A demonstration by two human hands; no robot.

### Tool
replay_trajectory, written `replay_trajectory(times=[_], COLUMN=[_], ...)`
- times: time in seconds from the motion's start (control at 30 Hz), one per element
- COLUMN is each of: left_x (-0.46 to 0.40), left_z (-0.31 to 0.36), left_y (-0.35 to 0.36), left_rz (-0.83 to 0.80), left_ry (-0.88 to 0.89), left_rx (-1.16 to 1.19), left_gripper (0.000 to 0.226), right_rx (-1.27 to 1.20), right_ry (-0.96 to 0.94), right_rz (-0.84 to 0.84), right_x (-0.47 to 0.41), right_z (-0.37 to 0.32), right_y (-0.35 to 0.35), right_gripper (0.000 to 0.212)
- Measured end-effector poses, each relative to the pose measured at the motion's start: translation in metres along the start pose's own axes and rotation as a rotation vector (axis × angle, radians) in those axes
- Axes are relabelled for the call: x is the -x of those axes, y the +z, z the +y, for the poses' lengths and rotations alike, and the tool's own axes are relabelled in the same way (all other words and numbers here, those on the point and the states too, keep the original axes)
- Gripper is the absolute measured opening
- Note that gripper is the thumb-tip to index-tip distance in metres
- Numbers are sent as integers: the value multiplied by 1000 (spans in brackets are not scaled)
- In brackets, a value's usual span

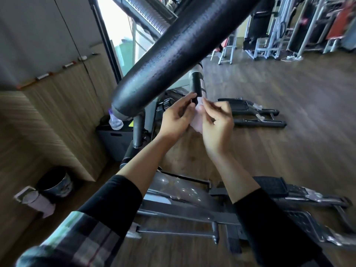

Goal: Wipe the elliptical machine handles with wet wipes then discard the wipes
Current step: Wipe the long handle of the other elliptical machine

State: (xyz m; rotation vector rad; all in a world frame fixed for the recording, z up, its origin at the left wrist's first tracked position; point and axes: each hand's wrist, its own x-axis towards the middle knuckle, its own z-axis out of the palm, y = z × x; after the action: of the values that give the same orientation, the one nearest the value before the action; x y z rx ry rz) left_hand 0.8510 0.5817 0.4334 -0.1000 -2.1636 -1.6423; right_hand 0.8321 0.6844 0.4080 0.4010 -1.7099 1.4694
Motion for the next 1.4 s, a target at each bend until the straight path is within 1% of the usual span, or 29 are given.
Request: replay_trajectory(times=[0.1,0.27,0.37,0.53,0.7,0.77,0.87,0.97,1.03,1.13,1.27,1.4], left_x=[-2,-3,-3,-4,-3,-3,-2,0,1,2,1,-2], left_z=[-2,-2,-2,-1,-2,-1,2,5,7,10,10,6], left_y=[-4,-7,-6,-5,-3,-2,-1,1,2,3,5,4], left_rz=[-31,-47,-53,-31,-15,-14,-3,8,18,41,63,55], left_ry=[10,17,27,4,-20,-29,-56,-67,-65,-56,-94,-96], left_rx=[10,35,25,30,49,51,76,64,49,33,81,72], left_gripper=[35,31,31,31,30,29,30,31,32,34,37,37], right_rx=[-7,52,32,36,31,60,19,7,12,23,107,198], right_ry=[29,5,0,161,171,228,320,402,371,279,248,194], right_rz=[1,8,-55,-226,-201,-235,-335,-336,-332,-325,-372,-445], right_x=[-13,9,1,-28,-17,-26,-50,-61,-54,-41,-62,-86], right_z=[-4,3,2,-1,-2,-1,-3,5,13,19,11,6], right_y=[5,-5,-7,-10,-20,-17,-7,-2,-4,-10,1,13], right_gripper=[22,24,23,23,23,19,18,20,22,31,21,22])
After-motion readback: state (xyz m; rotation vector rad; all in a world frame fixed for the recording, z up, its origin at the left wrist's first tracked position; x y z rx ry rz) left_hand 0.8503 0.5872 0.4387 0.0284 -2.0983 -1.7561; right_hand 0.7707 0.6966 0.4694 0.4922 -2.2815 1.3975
